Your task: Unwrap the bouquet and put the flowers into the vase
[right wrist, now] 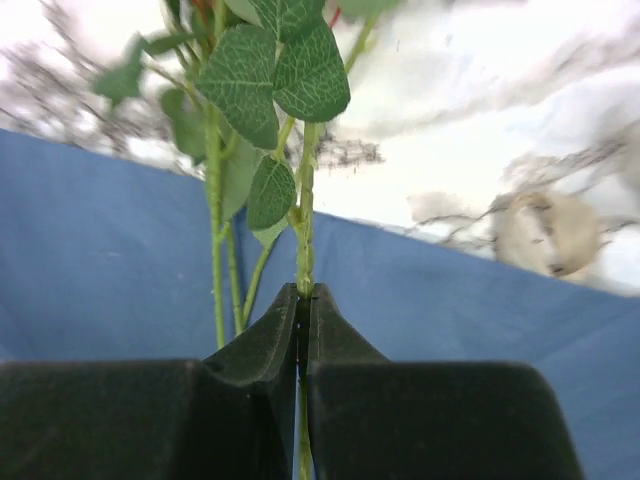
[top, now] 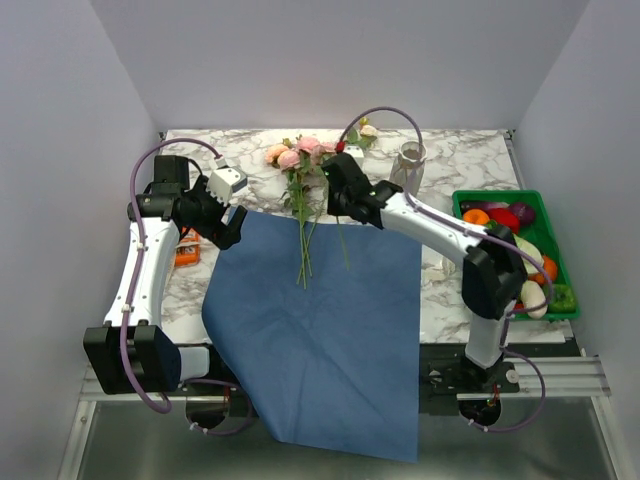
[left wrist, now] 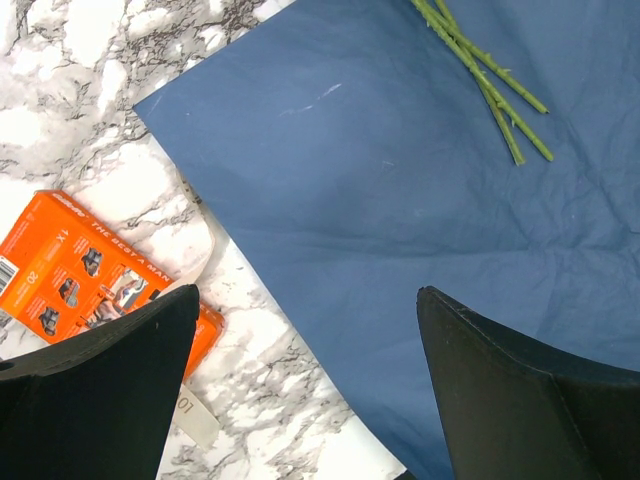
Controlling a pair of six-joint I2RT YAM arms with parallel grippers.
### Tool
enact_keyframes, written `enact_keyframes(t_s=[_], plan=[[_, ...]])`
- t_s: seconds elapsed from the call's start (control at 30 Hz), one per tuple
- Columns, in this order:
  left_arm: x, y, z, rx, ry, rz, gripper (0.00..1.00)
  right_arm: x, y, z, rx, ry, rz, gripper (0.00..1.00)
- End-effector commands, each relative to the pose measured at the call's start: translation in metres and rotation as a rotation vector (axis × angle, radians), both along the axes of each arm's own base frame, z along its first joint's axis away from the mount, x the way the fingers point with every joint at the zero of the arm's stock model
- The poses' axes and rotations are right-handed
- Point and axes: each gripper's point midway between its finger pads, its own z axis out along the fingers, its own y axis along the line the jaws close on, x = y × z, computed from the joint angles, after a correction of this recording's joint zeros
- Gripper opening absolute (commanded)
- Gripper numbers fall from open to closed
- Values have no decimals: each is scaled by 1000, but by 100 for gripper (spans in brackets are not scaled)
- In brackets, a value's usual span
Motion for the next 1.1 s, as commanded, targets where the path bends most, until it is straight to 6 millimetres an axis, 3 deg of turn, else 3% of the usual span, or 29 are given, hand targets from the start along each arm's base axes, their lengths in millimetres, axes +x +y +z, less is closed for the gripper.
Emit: enact_keyframes(t_s=[0.0, 0.07, 0.1, 0.2, 0.3, 0.37, 0.43, 0.47, 0.57, 0.6, 0.77, 0.8, 0.87, 0.9, 1.07], plan=[[1, 3, 3, 0, -20, 19, 99, 3, -17, 79, 33, -234, 26, 1], [2, 2, 2, -5, -15, 23, 99, 7, -21, 111, 26, -364, 76, 1], [2, 3, 4, -4, -18, 25, 99, 5, -25, 140, 46, -432, 88, 1], [2, 3, 4, -5, -18, 26, 99, 10, -33, 200, 20, -596, 106, 1], [2, 3, 5, -4, -25, 28, 99, 19, -57, 255, -21, -769, 23, 1], [3, 4, 7, -2, -30, 32, 99, 17, -73, 308, -13, -951, -13, 1], [3, 4, 8, 0, -32, 35, 99, 15, -91, 333, -6, -1061, -48, 1], [3, 5, 8, 1, -31, 36, 99, 13, -103, 359, 6, -1167, -88, 1], [5, 5, 9, 3, -35, 36, 99, 16, -138, 391, 17, -1332, -179, 1], [6, 6, 8, 5, -32, 38, 99, 22, -156, 396, 10, -1367, -222, 1], [12, 9, 10, 23, -44, 43, 99, 41, -187, 410, 25, -1480, -274, 1], [14, 9, 9, 24, -48, 46, 99, 51, -193, 404, 9, -1478, -290, 1], [17, 9, 8, 24, -45, 48, 99, 54, -200, 405, 13, -1517, -314, 1], [18, 10, 8, 23, -43, 50, 99, 66, -203, 395, -6, -1507, -315, 1], [29, 10, 8, 14, -27, 59, 99, 81, -200, 380, 2, -1538, -284, 1]])
